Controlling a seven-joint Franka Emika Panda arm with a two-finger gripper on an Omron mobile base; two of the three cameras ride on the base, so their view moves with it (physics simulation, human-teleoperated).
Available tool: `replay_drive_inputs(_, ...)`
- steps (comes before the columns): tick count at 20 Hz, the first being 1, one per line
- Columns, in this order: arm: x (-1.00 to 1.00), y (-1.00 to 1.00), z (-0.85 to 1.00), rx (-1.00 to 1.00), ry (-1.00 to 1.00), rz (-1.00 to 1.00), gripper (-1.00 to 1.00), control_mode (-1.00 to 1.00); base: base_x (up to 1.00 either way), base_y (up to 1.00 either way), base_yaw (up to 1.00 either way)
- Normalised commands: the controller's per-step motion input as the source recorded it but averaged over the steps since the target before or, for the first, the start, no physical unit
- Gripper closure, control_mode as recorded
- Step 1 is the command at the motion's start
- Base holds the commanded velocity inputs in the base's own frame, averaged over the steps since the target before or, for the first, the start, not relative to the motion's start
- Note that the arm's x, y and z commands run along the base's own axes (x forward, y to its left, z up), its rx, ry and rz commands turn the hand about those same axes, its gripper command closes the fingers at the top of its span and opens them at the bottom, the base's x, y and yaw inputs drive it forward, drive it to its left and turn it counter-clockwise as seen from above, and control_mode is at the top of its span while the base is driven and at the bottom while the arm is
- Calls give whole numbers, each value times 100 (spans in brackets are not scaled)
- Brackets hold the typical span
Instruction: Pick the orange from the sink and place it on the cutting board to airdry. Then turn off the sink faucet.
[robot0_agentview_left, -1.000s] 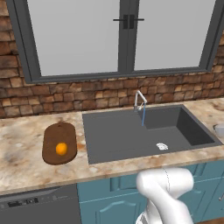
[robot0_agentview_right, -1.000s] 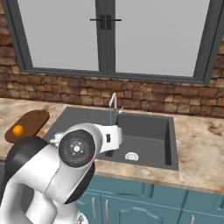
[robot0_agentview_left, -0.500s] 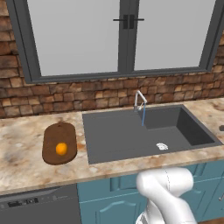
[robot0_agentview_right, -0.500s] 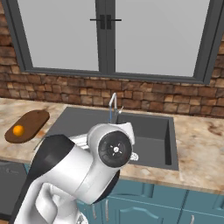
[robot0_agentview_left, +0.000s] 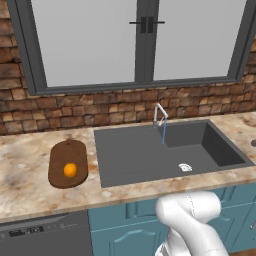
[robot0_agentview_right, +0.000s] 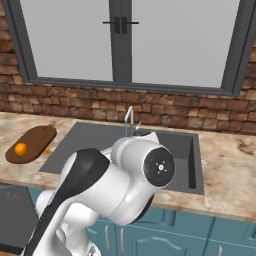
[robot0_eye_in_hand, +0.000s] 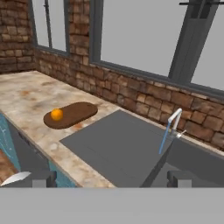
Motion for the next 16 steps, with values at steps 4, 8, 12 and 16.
replay_drive_inputs(4,26,0,0,3,-15,3,-100,-100,0,0,0)
replay_drive_inputs(8,38,0,-6,4,-5,2,-100,-100,0,0,0)
replay_drive_inputs(12,40,0,-13,0,0,2,-100,-100,0,0,0)
replay_drive_inputs(16,32,0,-5,0,0,5,-100,-100,0,0,0)
